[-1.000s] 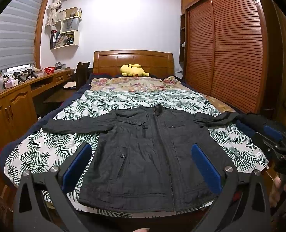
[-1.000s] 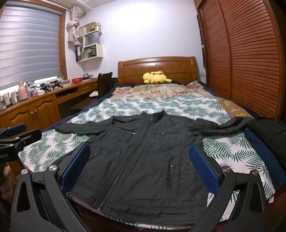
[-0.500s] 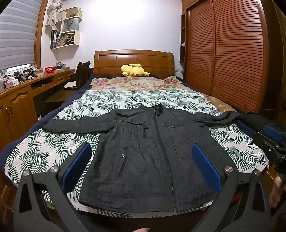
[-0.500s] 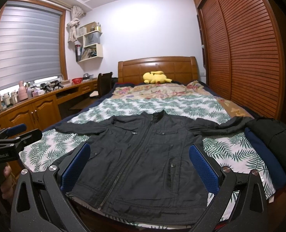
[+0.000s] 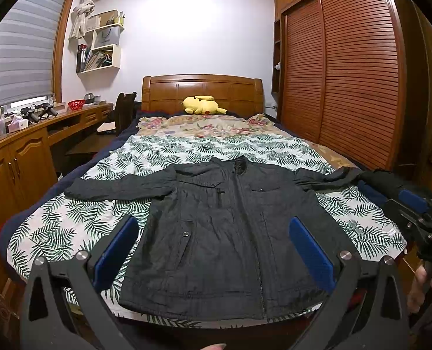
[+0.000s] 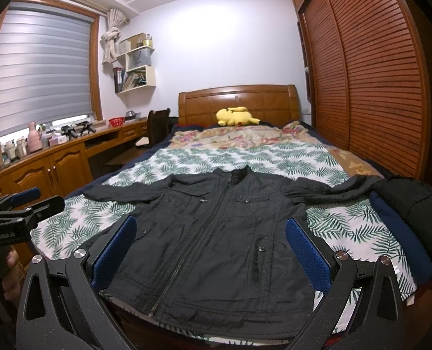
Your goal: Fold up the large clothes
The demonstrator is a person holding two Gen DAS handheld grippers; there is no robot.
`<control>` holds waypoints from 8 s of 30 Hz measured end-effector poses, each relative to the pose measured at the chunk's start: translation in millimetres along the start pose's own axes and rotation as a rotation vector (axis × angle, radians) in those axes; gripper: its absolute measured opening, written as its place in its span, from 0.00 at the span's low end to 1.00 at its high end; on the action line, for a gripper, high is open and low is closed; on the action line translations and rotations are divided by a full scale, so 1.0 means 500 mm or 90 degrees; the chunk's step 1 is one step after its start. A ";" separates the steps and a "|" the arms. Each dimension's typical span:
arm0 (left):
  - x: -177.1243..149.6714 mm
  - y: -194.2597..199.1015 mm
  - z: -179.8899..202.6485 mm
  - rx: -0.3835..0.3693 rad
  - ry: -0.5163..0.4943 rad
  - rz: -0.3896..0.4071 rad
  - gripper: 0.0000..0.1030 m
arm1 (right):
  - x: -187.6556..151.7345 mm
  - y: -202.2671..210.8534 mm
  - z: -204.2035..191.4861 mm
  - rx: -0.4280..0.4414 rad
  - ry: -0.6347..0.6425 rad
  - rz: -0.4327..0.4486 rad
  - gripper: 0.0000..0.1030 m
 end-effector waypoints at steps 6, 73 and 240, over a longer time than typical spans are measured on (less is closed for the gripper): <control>-0.001 -0.001 -0.001 0.001 0.000 -0.001 1.00 | 0.004 0.001 0.002 0.001 0.000 -0.001 1.00; 0.025 -0.526 -0.673 0.196 0.069 -0.212 1.00 | -0.082 -0.605 -0.237 0.152 0.162 -0.209 1.00; -0.011 -0.499 -0.091 -0.026 -0.055 -0.181 0.50 | -0.084 -0.513 0.088 0.093 0.093 -0.175 0.04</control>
Point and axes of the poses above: each gripper's, at about its wrist camera, not at the fingertips, and y roughly against the way its jaws point, z to its right, x to its top, the point moved 2 cm from there along -y, roughly the way its jaws point, and after that the axes turned 6 degrees about y, right-handed, at the moved point
